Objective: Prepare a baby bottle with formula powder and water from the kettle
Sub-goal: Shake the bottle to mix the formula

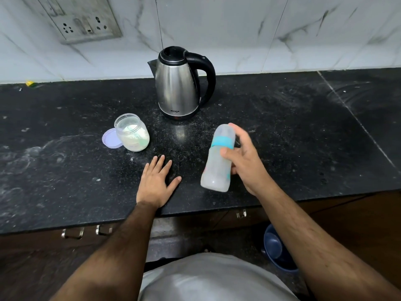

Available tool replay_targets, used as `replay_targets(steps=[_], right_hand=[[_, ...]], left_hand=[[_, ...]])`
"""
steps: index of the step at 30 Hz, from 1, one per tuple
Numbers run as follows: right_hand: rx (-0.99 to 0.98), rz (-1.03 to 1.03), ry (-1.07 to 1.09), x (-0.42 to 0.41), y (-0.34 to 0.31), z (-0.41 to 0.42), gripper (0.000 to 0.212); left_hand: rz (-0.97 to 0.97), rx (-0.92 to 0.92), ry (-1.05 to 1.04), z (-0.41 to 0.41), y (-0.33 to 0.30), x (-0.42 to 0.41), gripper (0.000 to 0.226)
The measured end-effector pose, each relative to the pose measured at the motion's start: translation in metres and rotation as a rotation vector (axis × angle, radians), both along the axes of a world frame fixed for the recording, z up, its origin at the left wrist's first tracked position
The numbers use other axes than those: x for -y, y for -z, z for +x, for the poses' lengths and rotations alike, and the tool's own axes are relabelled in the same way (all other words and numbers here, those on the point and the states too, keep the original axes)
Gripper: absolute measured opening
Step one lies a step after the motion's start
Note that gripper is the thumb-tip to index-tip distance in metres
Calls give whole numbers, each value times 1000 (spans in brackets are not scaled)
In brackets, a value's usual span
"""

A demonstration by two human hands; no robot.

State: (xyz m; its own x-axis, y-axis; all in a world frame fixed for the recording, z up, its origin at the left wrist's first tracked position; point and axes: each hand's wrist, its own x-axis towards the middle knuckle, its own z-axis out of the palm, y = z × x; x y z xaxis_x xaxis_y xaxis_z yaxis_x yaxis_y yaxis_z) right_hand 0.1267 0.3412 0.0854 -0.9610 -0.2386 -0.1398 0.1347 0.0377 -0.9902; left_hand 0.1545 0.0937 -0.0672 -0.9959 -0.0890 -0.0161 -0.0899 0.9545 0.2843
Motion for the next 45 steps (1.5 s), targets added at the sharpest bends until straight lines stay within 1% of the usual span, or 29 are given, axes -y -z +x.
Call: replay_targets(steps=[3, 5, 6, 9, 10, 11, 14, 15, 16, 17, 20, 21, 23, 25, 26, 27, 29, 30, 31, 32, 34, 36, 38, 39, 41, 42, 43, 45], right_hand=[[-27, -160, 216, 3, -2, -4, 65], [-27, -200, 306, 4, -1, -7, 60], [-24, -195, 280, 4, 0, -5, 62], [-12, -66, 3, 2, 0, 2, 65], [-17, -45, -44, 1, 1, 4, 65], [-26, -63, -21, 2, 1, 4, 65], [-39, -197, 243, 7, 0, -1, 65], [-32, -216, 298, 7, 1, -3, 63], [-25, -211, 299, 8, 1, -3, 63], [-19, -183, 246, 7, 1, -1, 64], [5, -52, -31, 5, 3, 8, 64], [7, -50, -44, 5, 3, 10, 64], [5, -116, 87, 7, 1, 8, 67], [17, -183, 245, 9, 0, 3, 63], [20, -185, 267, 9, 0, 1, 61], [20, -166, 240, 8, 0, 2, 61], [38, -74, 58, 6, -2, 6, 67], [46, -25, -44, 5, -4, 8, 67], [43, -8, -102, 5, -4, 9, 66], [32, -31, -88, 5, -4, 8, 63], [14, -142, 52, 5, -3, 4, 59], [6, -197, 163, 7, 0, 0, 59], [1, -191, 129, 9, 5, 3, 66], [-1, -172, 60, 9, 6, 7, 70], [0, -126, -93, 7, 9, 13, 72], [-7, -120, -116, 5, 10, 14, 71], [-16, -133, -89, 5, 10, 14, 70], [-32, -163, 61, 3, 10, 9, 71]], left_hand=[[-4, -2, 3, 0, 0, 1, 73], [4, -3, 2, 0, 0, 0, 73], [7, -4, 2, 0, 0, 0, 73], [7, -9, 0, 0, 1, 1, 72], [8, -12, 1, 0, 1, 1, 72], [9, -14, 2, 0, 1, 1, 72], [7, -12, 6, 0, 2, 1, 74], [2, -13, 6, 0, 2, 1, 76], [-1, -14, 8, -1, 3, 2, 78], [-3, -15, 9, -1, 3, 2, 80], [-3, -13, 7, -1, 4, 2, 83], [-2, -16, 7, -1, 4, 2, 83], [-4, -18, 8, -1, 4, 2, 82], [-9, -15, 8, -1, 4, 2, 81], [-13, -14, 10, -1, 4, 2, 81], [-14, -12, 11, -1, 4, 2, 80], [-12, -11, 9, -1, 4, 3, 79], [-12, -12, 8, -1, 4, 3, 77], [-13, -13, 8, 0, 4, 2, 75], [-13, -15, 8, 0, 4, 2, 74], [-6, -19, 8, 0, 4, 2, 73], [1, -22, 9, 0, 4, 2, 72], [5, -23, 10, 0, 4, 2, 72], [5, -21, 9, -1, 4, 2, 72], [-1, -16, 9, -1, 3, 1, 72], [-4, -16, 10, -1, 4, 1, 72], [-6, -17, 11, -1, 4, 2, 73], [-6, -18, 14, -1, 4, 2, 77]])
